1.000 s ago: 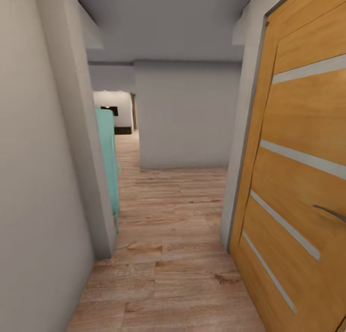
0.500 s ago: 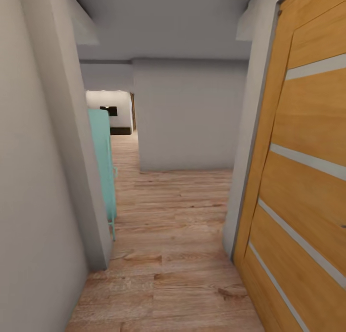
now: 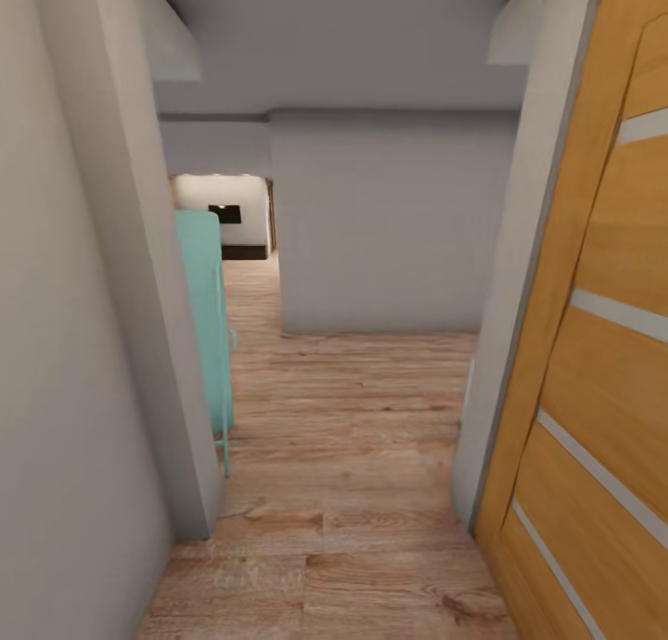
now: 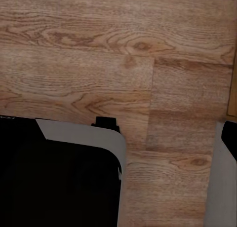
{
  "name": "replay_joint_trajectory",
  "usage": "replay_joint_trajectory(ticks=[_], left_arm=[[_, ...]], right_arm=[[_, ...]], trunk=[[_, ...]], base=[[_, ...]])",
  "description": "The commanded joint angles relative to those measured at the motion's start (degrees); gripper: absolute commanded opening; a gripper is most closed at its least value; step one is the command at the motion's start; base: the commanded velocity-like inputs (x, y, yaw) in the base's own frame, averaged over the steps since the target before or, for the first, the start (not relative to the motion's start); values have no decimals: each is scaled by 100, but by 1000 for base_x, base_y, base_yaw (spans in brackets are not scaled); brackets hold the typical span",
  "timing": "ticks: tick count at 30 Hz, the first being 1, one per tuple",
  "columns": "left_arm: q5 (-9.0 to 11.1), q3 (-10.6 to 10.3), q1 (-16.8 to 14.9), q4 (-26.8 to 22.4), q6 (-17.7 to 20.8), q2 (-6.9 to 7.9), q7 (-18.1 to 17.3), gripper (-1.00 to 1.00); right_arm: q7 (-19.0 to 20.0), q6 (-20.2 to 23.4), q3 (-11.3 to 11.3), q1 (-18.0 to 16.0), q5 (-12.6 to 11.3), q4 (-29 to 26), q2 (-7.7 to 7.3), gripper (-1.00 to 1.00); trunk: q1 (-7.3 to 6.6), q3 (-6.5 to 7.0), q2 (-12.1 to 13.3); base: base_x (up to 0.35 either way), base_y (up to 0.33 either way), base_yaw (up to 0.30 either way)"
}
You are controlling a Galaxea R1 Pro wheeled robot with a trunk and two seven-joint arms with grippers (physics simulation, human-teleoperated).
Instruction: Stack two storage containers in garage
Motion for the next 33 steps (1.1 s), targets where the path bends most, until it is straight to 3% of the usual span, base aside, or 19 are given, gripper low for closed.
replay_joint_trajectory(ticks=[1,33], left_arm=[[47,-48,-4,-2,6,0,16,100],[30,-56,-4,-2,-40,0,16,100]], right_arm=[[-3,-33,50,-6,-59,17,1,100],[-3,-15,-6,-6,-67,16,79,100]], trunk=[[4,-7,-4],[4,-7,-4]], base=[[322,0,10],[322,0,1]])
